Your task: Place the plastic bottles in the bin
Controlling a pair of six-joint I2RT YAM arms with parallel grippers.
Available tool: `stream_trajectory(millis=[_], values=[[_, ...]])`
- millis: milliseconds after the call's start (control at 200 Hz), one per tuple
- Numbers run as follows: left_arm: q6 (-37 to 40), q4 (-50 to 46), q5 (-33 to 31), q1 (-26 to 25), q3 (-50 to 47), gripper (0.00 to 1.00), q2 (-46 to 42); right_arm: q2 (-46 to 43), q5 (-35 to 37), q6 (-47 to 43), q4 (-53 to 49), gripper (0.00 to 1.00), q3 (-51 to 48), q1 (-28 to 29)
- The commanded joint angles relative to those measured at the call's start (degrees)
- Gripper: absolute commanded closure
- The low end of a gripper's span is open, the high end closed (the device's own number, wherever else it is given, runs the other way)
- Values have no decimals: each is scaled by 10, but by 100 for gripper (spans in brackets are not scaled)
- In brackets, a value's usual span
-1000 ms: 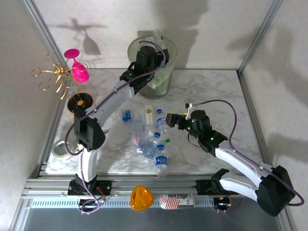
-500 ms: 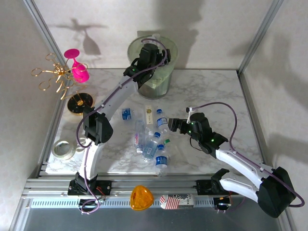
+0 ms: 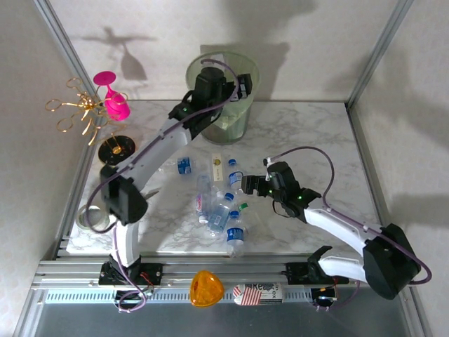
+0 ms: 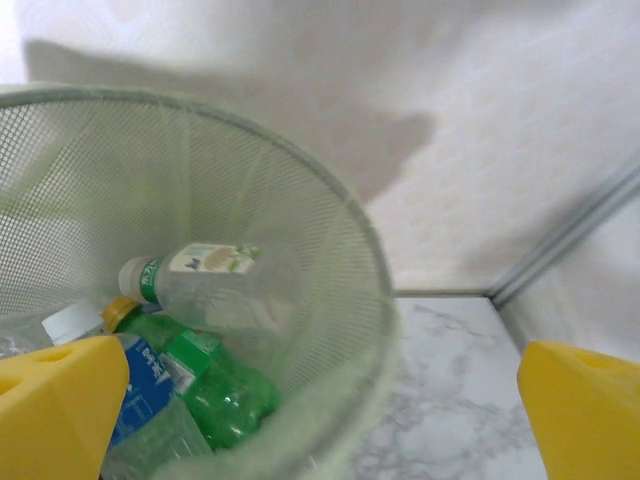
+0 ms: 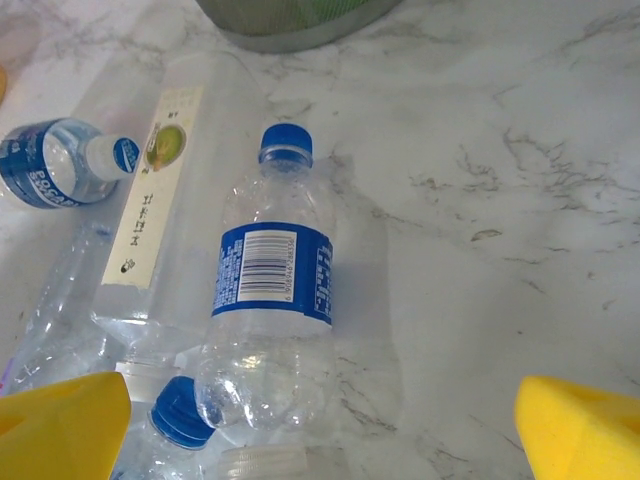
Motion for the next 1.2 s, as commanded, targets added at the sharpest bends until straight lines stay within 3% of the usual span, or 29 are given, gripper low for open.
stream_trajectory(millis=[0, 150, 406, 541, 726, 846, 1027, 1192], values=[[-5, 94, 9, -18, -108, 0, -101, 26, -24, -18, 4, 1, 30, 5], [-23, 177, -3, -28, -290, 0, -228, 65, -45, -40, 3, 4, 51, 5], [-71, 211, -73, -26, -555, 0, -405, 95, -58, -34, 36, 9, 48, 5], [-143, 225, -88, -27, -683, 0, -471, 126, -78, -37, 45, 11, 59, 5], [-292, 328, -92, -42, -860, 0, -524, 166, -85, -37, 57, 15, 78, 5], [-346, 359, -115, -48, -919, 0, -532, 192, -96, -36, 61, 16, 92, 5], [-354, 315, -107, -49, -927, 0, -527, 228, -96, -34, 66, 16, 101, 5], [-377, 330, -106, -51, -950, 0, -531, 250, -92, -30, 69, 17, 106, 5]])
